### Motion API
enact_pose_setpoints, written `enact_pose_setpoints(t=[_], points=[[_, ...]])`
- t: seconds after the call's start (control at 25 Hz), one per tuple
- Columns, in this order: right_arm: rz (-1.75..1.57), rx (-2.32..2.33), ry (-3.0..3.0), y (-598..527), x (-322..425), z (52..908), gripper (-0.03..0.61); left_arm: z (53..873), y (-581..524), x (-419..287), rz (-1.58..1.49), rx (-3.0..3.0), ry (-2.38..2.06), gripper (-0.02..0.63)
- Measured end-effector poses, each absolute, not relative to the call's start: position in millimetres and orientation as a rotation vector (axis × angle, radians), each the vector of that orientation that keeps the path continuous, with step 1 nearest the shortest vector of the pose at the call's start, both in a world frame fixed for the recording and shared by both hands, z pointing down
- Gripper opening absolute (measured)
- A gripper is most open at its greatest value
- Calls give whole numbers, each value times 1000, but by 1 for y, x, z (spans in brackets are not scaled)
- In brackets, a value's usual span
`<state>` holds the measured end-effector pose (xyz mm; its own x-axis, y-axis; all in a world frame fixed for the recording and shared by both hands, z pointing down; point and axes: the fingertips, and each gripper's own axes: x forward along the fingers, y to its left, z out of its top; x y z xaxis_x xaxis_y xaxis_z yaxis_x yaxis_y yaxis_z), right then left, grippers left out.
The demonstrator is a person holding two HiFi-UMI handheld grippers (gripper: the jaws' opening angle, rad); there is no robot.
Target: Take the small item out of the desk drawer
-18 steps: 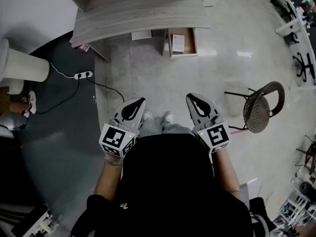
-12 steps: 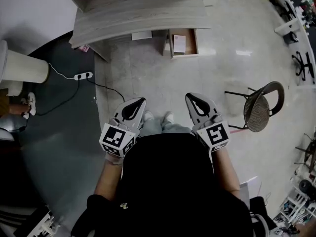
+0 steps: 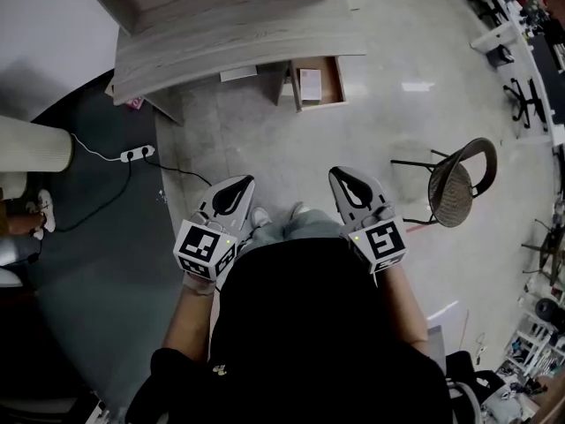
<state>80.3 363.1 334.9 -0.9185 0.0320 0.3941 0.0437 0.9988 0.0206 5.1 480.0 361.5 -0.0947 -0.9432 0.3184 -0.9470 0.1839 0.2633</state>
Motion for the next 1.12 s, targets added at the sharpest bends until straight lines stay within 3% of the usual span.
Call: enact_pose_setpoints(t=[0.32,1.12], points=[[-28,10,-2733,315,68,351,3,391,446,-4,50,1760,-1995,8],[165,118,-2758,39,93,364,3,425,158,-25,135,1538,-1957,8]])
